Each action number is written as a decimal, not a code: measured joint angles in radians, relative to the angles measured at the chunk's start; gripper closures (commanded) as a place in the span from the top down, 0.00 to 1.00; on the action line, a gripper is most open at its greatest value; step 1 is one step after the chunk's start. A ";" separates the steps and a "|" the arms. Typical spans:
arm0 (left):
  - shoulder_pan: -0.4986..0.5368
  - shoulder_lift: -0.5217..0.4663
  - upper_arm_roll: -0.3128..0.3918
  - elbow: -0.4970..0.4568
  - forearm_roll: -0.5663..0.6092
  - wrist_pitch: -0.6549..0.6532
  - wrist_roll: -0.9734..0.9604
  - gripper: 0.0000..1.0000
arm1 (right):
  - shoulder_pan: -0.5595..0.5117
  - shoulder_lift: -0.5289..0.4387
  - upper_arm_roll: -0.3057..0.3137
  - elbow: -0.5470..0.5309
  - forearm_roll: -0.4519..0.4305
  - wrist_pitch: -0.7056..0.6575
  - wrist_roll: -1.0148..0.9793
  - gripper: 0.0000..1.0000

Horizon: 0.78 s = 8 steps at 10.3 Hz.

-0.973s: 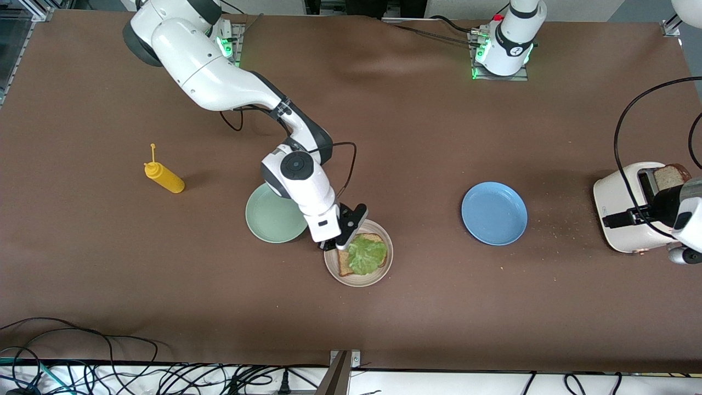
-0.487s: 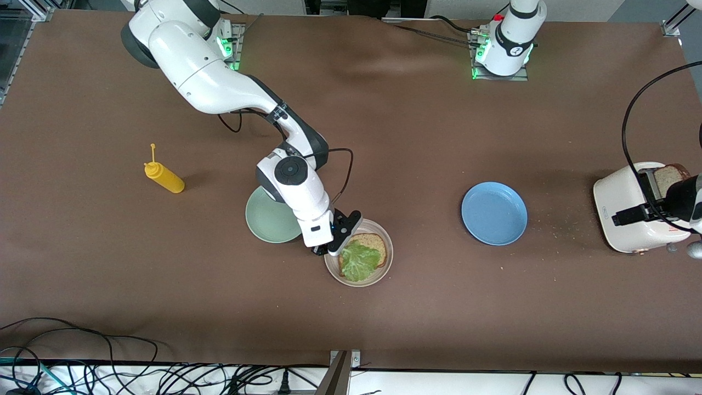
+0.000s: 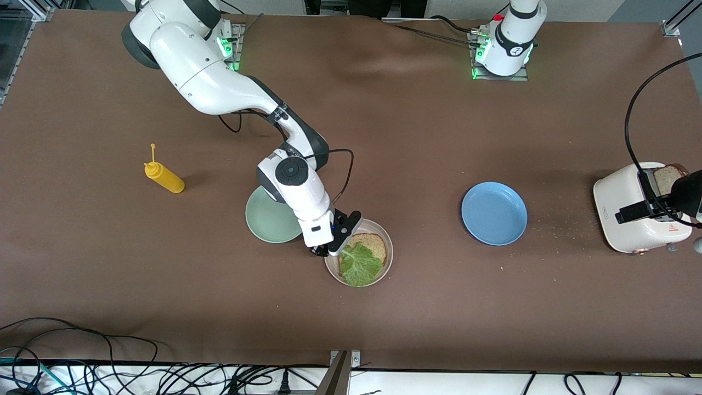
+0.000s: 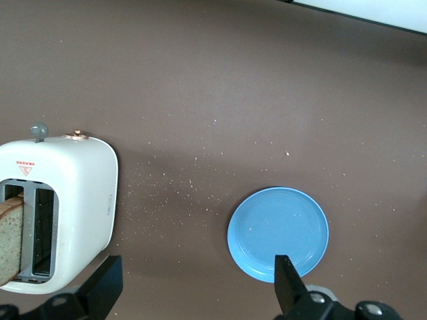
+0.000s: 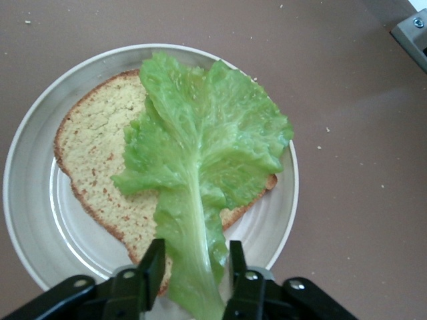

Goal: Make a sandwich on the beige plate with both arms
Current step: 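Lower the lettuce onto the toast with the right gripper and release, then move the right gripper back toward the yellow squeeze bottle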

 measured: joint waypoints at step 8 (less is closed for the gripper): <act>0.000 -0.037 0.002 0.000 0.000 -0.001 0.127 1.00 | -0.057 -0.163 -0.001 0.054 0.170 -0.391 0.009 1.00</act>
